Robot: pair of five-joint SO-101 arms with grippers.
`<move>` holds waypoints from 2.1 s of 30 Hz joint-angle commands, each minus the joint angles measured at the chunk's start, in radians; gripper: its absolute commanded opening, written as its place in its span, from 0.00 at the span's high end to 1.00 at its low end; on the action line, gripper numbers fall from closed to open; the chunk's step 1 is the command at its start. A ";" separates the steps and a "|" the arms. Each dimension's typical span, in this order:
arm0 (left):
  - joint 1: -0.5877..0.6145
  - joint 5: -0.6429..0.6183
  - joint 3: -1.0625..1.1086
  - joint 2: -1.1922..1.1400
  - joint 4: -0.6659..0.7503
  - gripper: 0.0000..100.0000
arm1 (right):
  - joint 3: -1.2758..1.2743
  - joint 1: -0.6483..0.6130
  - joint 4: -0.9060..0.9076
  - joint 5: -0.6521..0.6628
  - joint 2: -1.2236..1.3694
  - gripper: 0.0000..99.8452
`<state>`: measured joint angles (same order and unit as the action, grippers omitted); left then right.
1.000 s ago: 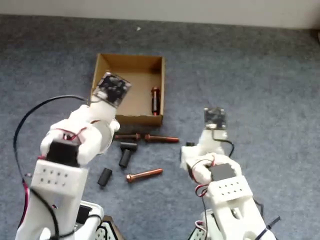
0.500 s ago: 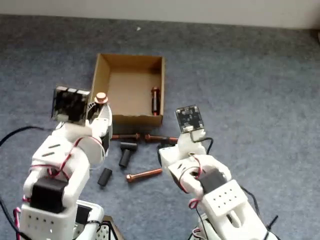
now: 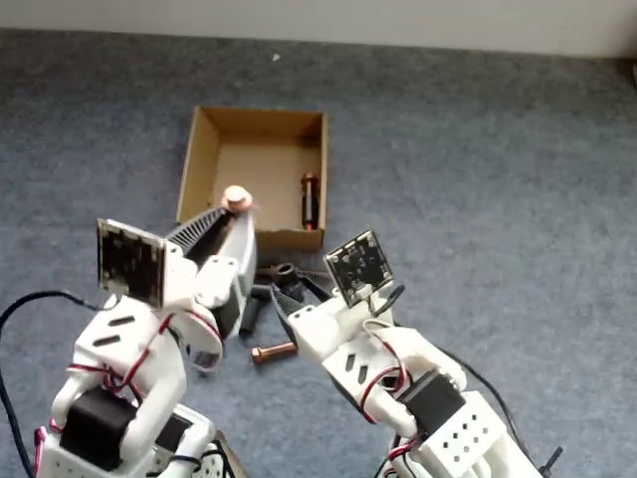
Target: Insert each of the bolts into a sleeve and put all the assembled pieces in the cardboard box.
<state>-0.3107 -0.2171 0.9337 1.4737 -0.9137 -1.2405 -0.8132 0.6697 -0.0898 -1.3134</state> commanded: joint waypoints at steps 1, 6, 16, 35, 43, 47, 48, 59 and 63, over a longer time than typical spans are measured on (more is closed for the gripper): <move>-0.070 -0.011 -0.008 0.068 0.026 0.99 | 0.048 -0.013 -0.064 0.014 -0.027 1.00; -0.073 -0.011 -0.005 0.096 0.025 0.99 | 0.048 -0.054 -0.091 0.069 -0.027 1.00; -0.073 -0.015 -0.005 0.104 0.025 0.99 | 0.048 -0.065 -0.173 0.083 -0.027 1.00; -0.068 -0.012 0.033 0.104 0.029 0.99 | 0.050 -0.067 -0.352 0.186 -0.027 1.00; -0.065 -0.011 0.031 0.104 0.029 0.99 | 0.050 -0.068 -0.489 0.288 -0.028 1.00; -0.038 -0.011 0.028 0.104 0.029 0.99 | 0.050 -0.068 -0.549 0.307 -0.028 1.00; -0.028 -0.011 0.030 0.104 0.029 0.99 | 0.050 -0.068 -0.562 0.307 -0.028 1.00; 0.151 -0.012 0.022 0.104 -0.011 0.81 | 0.016 -0.059 -0.565 0.302 -0.027 1.00; 0.191 -0.011 0.002 0.104 -0.083 0.81 | -0.024 -0.016 -0.565 0.273 -0.021 1.00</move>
<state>-0.1726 -0.2294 0.9689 1.5812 -0.9337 -1.2712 -0.8730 0.1389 0.2048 -1.3119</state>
